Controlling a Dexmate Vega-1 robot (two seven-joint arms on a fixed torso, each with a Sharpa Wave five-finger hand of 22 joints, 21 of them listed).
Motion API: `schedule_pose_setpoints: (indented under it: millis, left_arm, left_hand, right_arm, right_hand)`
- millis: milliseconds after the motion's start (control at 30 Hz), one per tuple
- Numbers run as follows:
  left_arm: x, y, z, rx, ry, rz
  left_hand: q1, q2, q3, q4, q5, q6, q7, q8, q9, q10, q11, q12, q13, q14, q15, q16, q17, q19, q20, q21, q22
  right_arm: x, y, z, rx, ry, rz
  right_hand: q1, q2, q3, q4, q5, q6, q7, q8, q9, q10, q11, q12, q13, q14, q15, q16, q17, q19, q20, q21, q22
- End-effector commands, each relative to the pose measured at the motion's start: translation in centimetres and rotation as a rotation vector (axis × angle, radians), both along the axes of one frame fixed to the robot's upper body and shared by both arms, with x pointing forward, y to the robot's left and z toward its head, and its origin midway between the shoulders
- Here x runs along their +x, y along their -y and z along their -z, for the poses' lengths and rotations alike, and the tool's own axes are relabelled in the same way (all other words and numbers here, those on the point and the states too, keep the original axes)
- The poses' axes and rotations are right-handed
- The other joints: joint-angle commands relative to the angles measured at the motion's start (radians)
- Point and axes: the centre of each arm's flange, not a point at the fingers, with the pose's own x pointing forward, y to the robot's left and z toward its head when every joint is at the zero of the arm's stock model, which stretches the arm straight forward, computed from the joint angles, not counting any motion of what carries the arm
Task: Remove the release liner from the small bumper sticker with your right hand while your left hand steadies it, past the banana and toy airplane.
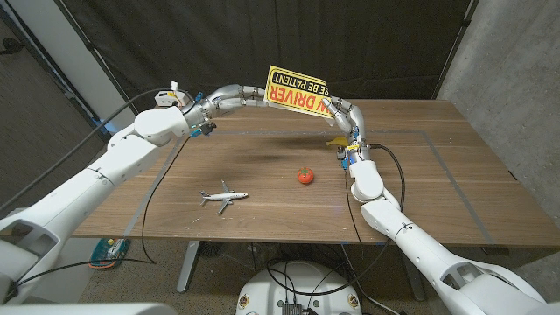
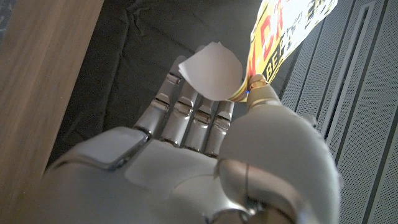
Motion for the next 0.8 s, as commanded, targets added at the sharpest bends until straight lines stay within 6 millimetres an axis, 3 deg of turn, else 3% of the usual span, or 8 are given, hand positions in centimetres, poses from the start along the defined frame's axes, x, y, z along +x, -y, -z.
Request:
schedule_pose_setpoints:
  millis: [33, 167, 267, 400, 533, 567, 600, 800]
  left_arm:
    - [-0.2, -0.7, 0.3, -0.004, 0.003, -0.056]
    - [-0.2, -0.8, 0.2, 0.0, 0.031, -0.138]
    - [-0.1, -0.8, 0.2, -0.021, 0.029, -0.124]
    - [-0.1, -0.8, -0.1, -0.027, 0.034, -0.125]
    - [0.1, -0.7, -0.4, -0.038, 0.05, -0.147]
    - [0.1, -0.7, -0.5, -0.049, 0.052, -0.151]
    - [0.2, -0.6, -0.5, -0.06, 0.058, -0.159]
    - [0.8, 0.0, -0.7, -0.062, 0.064, -0.166]
  left_hand:
    - [0.014, 0.008, 0.007, -0.005, -0.003, -0.038, 0.031, -0.017, 0.002, 0.011, 0.008, 0.006, 0.004, 0.011, 0.0, 0.006, -0.002, 0.006, 0.003, 0.007, 0.001]
    - [0.018, 0.021, 0.011, -0.005, -0.008, -0.05, 0.037, -0.019, 0.003, 0.04, 0.015, 0.013, 0.005, 0.049, -0.002, 0.019, -0.004, 0.039, 0.003, 0.023, 0.002]
    - [0.025, 0.047, 0.022, -0.004, -0.011, -0.011, 0.055, -0.003, 0.003, 0.086, 0.012, 0.025, 0.005, 0.086, -0.011, 0.032, -0.005, 0.07, 0.003, 0.04, 0.004]
    - [0.061, 0.085, 0.048, -0.017, -0.012, 0.018, 0.07, 0.006, 0.002, 0.125, -0.009, 0.032, 0.007, 0.118, -0.023, 0.043, -0.006, 0.087, 0.005, 0.056, 0.007]
    - [0.073, 0.107, 0.062, -0.019, -0.016, 0.058, 0.052, 0.018, 0.001, 0.17, -0.034, 0.042, 0.008, 0.146, -0.049, 0.052, -0.006, 0.099, -0.005, 0.07, 0.01]
    - [0.075, 0.114, 0.066, -0.018, -0.017, 0.062, 0.053, 0.019, 0.001, 0.17, -0.034, 0.041, 0.008, 0.154, -0.049, 0.056, -0.005, 0.102, -0.005, 0.073, 0.01]
    - [0.066, 0.13, 0.068, -0.007, -0.016, 0.05, 0.063, 0.014, 0.001, 0.165, -0.021, 0.036, 0.009, 0.154, -0.037, 0.058, -0.001, 0.098, 0.012, 0.074, 0.011]
    - [0.052, 0.13, 0.067, 0.001, -0.01, 0.068, 0.038, 0.019, 0.001, 0.192, -0.034, 0.04, 0.013, 0.176, -0.052, 0.063, -0.002, 0.117, -0.003, 0.089, 0.013]
  right_arm:
    - [0.0, -0.2, -0.2, 0.007, 0.011, -0.004]
    - [-0.2, -0.2, -0.2, 0.003, 0.021, -0.006]
    - [-0.3, -0.1, -0.1, 0.009, 0.025, -0.004]
    - [-0.4, -0.1, 0.0, 0.008, 0.028, -0.007]
    - [-0.5, -0.2, 0.1, 0.007, 0.032, -0.008]
    - [-0.6, -0.2, 0.1, 0.006, 0.033, -0.009]
    - [-0.6, -0.2, 0.1, 0.006, 0.033, -0.011]
    - [-0.9, -0.1, 0.2, 0.013, 0.04, -0.015]
  right_hand:
    - [0.0, 0.006, -0.002, 0.0, -0.005, -0.002, 0.001, -0.001, 0.005, -0.003, -0.002, -0.001, 0.005, -0.005, -0.068, -0.003, 0.004, -0.005, -0.001, 0.008, 0.002]
    - [-0.001, 0.006, -0.002, 0.001, -0.006, -0.003, 0.002, -0.003, 0.005, -0.004, -0.002, -0.003, 0.005, -0.006, -0.069, -0.005, 0.004, -0.006, -0.002, 0.01, 0.001]
    - [-0.003, 0.006, -0.003, 0.002, -0.006, -0.004, 0.001, -0.004, 0.005, -0.005, -0.003, -0.004, 0.006, -0.006, -0.07, -0.007, 0.004, -0.008, -0.001, 0.011, 0.001]
    - [-0.004, 0.007, -0.003, 0.002, -0.007, -0.004, 0.001, -0.005, 0.006, -0.004, -0.003, -0.004, 0.006, -0.005, -0.07, -0.008, 0.003, -0.008, -0.002, 0.013, 0.0]
    - [-0.004, 0.007, -0.003, 0.002, -0.007, -0.005, 0.001, -0.006, 0.006, -0.006, -0.003, -0.005, 0.006, -0.006, -0.071, -0.009, 0.004, -0.011, -0.002, 0.014, 0.0]
    - [-0.003, 0.007, -0.003, 0.002, -0.007, -0.004, 0.001, -0.006, 0.006, -0.006, -0.003, -0.005, 0.007, -0.006, -0.071, -0.009, 0.004, -0.01, -0.002, 0.015, 0.0]
    - [-0.004, 0.007, -0.004, 0.002, -0.007, -0.005, 0.001, -0.007, 0.006, -0.006, -0.002, -0.006, 0.006, -0.006, -0.071, -0.009, 0.005, -0.01, -0.002, 0.015, 0.0]
    - [-0.004, 0.007, -0.004, 0.002, -0.008, -0.003, 0.001, -0.008, 0.006, -0.003, -0.001, -0.006, 0.007, -0.005, -0.069, -0.01, 0.006, -0.011, -0.002, 0.018, -0.001]
